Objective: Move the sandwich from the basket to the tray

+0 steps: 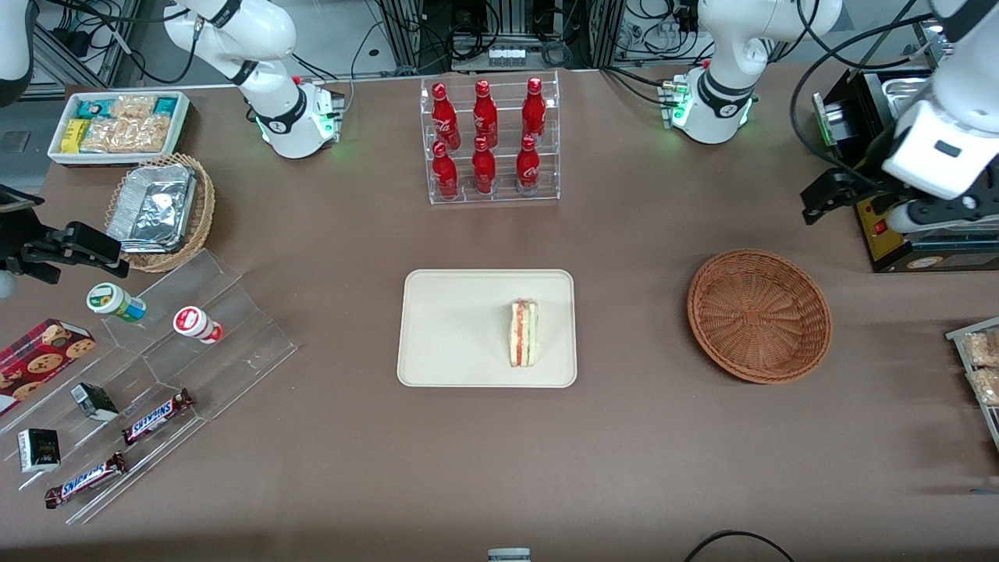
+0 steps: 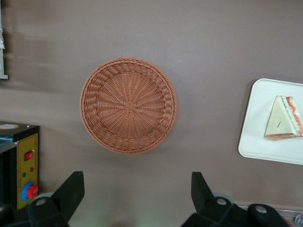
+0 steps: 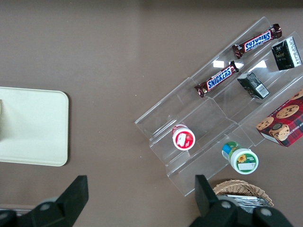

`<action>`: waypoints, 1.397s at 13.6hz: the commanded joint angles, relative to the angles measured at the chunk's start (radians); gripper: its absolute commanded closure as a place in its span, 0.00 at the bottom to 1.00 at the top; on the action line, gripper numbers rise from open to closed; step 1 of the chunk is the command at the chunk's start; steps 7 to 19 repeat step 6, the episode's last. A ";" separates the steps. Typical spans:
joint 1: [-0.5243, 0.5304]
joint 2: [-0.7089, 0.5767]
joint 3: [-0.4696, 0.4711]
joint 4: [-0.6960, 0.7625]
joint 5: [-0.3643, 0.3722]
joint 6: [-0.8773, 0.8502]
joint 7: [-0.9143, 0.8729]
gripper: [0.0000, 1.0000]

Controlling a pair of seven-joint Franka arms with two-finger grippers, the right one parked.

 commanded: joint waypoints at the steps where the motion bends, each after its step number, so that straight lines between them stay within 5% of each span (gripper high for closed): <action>1: 0.033 -0.023 -0.002 -0.024 -0.018 0.002 0.084 0.00; 19: 0.027 -0.004 0.039 -0.007 -0.017 0.002 0.141 0.00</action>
